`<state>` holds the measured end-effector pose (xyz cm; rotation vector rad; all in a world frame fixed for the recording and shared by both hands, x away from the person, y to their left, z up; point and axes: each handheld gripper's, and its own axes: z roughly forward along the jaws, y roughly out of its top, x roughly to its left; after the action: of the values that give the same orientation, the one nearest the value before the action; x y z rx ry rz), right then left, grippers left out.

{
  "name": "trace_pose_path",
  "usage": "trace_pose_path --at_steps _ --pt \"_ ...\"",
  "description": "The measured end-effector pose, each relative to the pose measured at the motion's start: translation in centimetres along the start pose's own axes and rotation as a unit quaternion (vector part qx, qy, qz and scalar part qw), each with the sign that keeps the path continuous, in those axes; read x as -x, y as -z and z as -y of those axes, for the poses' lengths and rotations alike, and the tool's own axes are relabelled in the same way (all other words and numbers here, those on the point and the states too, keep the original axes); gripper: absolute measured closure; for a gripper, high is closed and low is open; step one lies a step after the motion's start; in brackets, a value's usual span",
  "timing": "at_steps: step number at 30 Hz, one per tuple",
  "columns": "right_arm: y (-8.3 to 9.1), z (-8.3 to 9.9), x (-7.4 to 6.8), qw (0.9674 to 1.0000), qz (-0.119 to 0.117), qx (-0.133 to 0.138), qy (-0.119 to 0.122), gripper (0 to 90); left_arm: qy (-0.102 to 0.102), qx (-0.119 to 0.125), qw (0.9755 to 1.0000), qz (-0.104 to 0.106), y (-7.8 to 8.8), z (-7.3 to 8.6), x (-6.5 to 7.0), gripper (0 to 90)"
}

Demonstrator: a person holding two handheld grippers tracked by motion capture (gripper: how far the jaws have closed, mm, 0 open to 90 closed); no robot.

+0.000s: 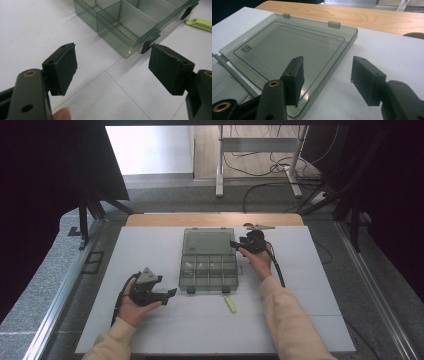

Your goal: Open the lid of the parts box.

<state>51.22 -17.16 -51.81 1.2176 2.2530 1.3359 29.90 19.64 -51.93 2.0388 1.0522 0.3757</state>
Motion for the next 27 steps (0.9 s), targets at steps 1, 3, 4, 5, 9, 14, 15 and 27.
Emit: trace_pose_path --at_steps 1,3,4,5,9,14,15,27 --pt "0.0 0.0 0.0 1.0000 0.000 0.000 0.000 43.0 0.000 0.001 1.0000 0.000 0.0 0.0 0.0 22.8" --pt "0.3 -0.1 0.0 1.0000 -0.005 0.001 0.003 40.4 0.000 0.002 1.0000 0.000 0.0 0.0 0.0 22.8" --pt "0.5 -0.2 -0.1 1.0000 -0.008 0.001 0.004 40.1 -0.001 0.003 1.0000 -0.001 0.1 0.0 0.0 22.7" --pt "0.7 -0.3 -0.2 0.9999 -0.012 0.001 0.005 40.0 0.000 0.005 1.0000 -0.001 0.1 0.0 0.0 22.7" --pt "2.2 -0.9 -0.9 0.9996 -0.024 0.000 0.015 37.7 0.003 0.010 0.9999 -0.002 0.3 0.0 -0.1 22.7" --pt "4.4 -1.1 -2.1 0.9989 -0.029 -0.005 0.038 34.5 0.005 0.011 0.9999 -0.002 0.2 0.0 -0.2 22.6" --pt "4.7 -1.0 -2.2 0.9988 -0.028 -0.004 0.041 34.4 0.006 0.011 0.9999 -0.002 0.2 0.0 -0.2 22.6" --pt "9.8 0.2 -4.3 0.9973 -0.009 0.009 0.072 32.6 0.008 0.017 0.9998 0.008 0.3 -0.1 -0.2 22.7"
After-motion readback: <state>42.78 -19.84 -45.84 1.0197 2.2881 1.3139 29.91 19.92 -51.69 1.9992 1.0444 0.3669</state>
